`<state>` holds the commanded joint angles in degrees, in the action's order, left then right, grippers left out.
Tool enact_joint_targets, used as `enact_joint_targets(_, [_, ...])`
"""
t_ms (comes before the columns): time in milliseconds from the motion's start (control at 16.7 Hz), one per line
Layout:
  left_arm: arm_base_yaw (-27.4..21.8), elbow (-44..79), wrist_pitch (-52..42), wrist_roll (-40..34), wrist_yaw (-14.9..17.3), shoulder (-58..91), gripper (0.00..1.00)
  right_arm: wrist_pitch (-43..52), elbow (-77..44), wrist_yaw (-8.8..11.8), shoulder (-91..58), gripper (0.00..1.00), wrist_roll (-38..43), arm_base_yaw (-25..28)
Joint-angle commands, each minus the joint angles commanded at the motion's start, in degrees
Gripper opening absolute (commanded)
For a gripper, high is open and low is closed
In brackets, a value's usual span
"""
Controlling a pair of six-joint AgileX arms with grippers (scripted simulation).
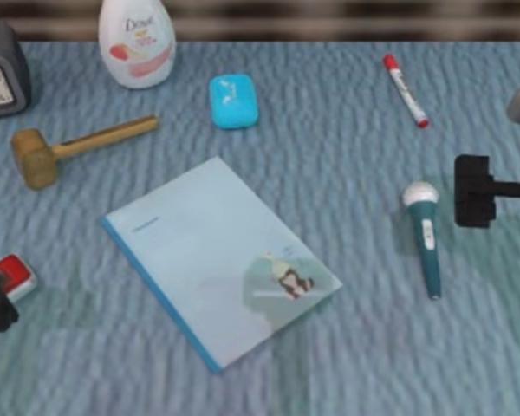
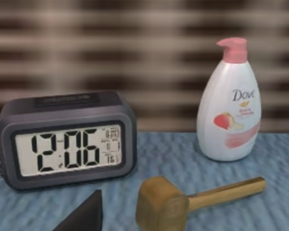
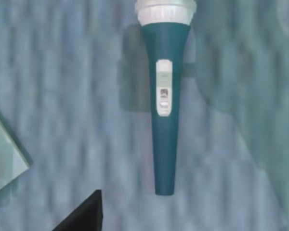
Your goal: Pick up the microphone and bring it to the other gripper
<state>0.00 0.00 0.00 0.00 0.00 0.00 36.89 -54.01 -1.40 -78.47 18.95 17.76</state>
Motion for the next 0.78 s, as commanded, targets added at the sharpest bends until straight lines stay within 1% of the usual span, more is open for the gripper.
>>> enact_joint_targets(180, [0.00,0.00,0.00,0.00,0.00,0.00,1.00,6.20,-9.31,-0.33,-13.57,1.00,3.18,3.00])
enact_joint_targets(360, [0.00,0.00,0.00,0.00,0.00,0.00,1.00,11.27,-15.60,-0.73,-22.95,1.00,5.46,5.19])
enact_joint_targets(540, [0.00,0.00,0.00,0.00,0.00,0.00,1.00,14.13,-18.48,-1.05,-27.61,1.00,6.60,6.24])
enact_joint_targets(780, [0.00,0.00,0.00,0.00,0.00,0.00,1.00,14.40,-18.71,-1.09,-28.02,1.00,6.71,6.33])
